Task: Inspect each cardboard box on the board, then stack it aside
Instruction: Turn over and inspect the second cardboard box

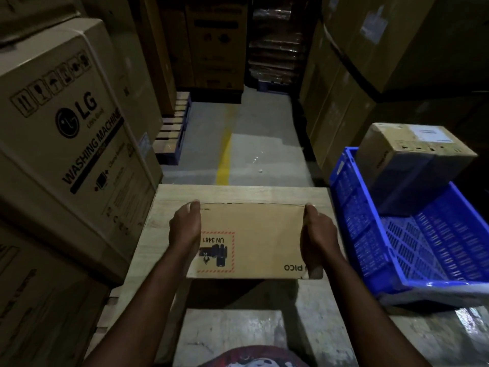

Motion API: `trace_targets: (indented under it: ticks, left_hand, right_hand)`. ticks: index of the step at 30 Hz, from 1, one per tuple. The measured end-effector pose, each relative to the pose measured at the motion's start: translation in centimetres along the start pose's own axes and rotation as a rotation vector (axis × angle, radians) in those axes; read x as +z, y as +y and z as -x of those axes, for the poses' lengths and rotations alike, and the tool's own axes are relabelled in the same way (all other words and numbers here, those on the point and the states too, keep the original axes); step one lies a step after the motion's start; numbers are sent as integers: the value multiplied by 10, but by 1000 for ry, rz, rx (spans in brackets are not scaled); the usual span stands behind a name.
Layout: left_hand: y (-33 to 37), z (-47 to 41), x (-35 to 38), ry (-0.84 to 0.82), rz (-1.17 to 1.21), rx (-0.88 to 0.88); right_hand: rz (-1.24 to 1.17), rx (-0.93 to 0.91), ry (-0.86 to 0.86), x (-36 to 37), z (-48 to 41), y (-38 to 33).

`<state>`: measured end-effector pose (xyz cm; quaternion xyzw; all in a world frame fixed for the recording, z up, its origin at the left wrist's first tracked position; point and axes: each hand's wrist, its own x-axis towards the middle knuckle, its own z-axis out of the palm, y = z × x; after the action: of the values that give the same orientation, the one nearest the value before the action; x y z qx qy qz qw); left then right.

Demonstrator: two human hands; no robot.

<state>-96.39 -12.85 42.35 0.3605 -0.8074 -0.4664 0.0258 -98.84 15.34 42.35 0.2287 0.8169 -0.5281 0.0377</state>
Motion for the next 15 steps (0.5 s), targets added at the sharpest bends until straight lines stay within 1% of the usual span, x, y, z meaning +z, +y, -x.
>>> trace_targets:
  ticks: [2,5,8,11,15]
  left_hand:
    - [2,0,-7,-13,14,20]
    - [-5,5,-11,-16,18,-1]
    - [-25,8,-8,-56,-60,-3]
    - [-48,15,-1,-111,-168,23]
    - [-82,31,10,-123,-234,104]
  right_hand:
    - [-28,-35,23,-2,0,-2]
    - [-69,-57,10,-3,-2,3]
    - [-27,-59,0,0,1,22]
    - [28,-7,9,6,8,54]
    - [-11,57,34,12,23,88]
